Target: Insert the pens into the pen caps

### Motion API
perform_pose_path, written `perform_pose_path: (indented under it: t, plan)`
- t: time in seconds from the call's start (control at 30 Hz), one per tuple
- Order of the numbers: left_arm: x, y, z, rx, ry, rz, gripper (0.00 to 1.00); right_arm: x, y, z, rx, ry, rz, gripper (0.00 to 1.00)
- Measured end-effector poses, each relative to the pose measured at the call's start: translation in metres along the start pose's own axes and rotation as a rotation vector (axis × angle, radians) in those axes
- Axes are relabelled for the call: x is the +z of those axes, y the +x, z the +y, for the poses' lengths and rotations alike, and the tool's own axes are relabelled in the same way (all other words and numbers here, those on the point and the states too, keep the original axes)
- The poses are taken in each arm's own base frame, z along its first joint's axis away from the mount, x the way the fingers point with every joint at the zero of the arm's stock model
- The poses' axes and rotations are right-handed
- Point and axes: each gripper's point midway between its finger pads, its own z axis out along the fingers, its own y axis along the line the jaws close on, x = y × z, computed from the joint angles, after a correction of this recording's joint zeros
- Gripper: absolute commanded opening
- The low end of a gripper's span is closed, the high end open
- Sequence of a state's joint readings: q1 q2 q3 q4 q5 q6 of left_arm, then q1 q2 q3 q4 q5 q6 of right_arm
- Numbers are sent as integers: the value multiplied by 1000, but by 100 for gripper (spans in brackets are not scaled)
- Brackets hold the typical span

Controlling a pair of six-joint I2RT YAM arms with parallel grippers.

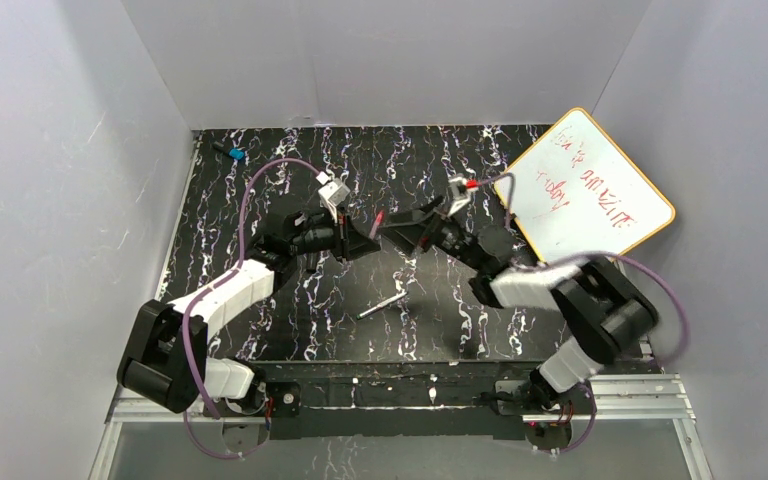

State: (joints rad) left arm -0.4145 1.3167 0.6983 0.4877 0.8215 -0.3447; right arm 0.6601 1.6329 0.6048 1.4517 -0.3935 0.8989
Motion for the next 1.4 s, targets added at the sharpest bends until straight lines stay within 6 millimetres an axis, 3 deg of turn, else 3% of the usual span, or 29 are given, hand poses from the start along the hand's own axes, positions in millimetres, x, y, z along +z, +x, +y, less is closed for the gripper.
perform_pose_path:
  t: [0.07, 0.27, 0.3, 0.37, 0.43, 0.53, 0.6, 0.67, 0.73, 0.83, 0.97, 1.03, 1.1, 1.17, 1.27, 1.33, 1.4]
  plan:
    - [-1, 7, 10, -1, -49, 23, 0, -18, -10, 7, -63, 58, -17, 99]
    - [-10, 17, 33, -13, -158, 56, 0, -81, -99, 37, -361, 400, -204, 99]
    - [-12, 18, 35, -13, -169, 58, 0, -84, -102, 36, -373, 424, -207, 99]
    - [-15, 18, 38, -11, -187, 59, 0, -105, -126, 28, -409, 628, -209, 99]
    - [-17, 17, 38, -6, -194, 60, 0, -115, -128, 6, -370, 817, -138, 99]
    - [-19, 14, 34, 2, -193, 57, 0, -126, -104, -33, -221, 1061, -4, 99]
    - [-19, 12, 32, 4, -190, 50, 0, -137, -69, -59, -74, 1188, 85, 99]
    - [-19, 10, 31, 2, -184, 43, 0, -151, -33, -72, 112, 1283, 129, 99]
    - [-19, 8, 29, -4, -182, 38, 0, -158, -12, -74, 301, 1351, 99, 99]
    - [-20, 6, 26, -11, -178, 30, 0, -161, -8, -67, 583, 1471, -55, 99]
    - [-23, -3, 18, 5, -168, 5, 0, -149, -35, -64, 783, 1585, -295, 99]
    - [-24, -6, 13, 24, -168, -4, 0, -153, -40, -67, 856, 1605, -392, 81]
    - [-23, -6, 8, 46, -168, 3, 0, -179, -34, -76, 929, 1639, -477, 64]
    - [-21, -5, 5, 68, -172, 20, 0, -218, -17, -89, 1003, 1699, -551, 59]
    - [-19, -1, 3, 91, -180, 43, 0, -276, 17, -108, 1083, 1866, -610, 44]
    - [-19, 4, 4, 97, -189, 61, 0, -295, 32, -113, 1124, 1946, -618, 44]
    - [-19, 9, 5, 98, -196, 79, 0, -297, 40, -114, 1152, 1966, -608, 47]
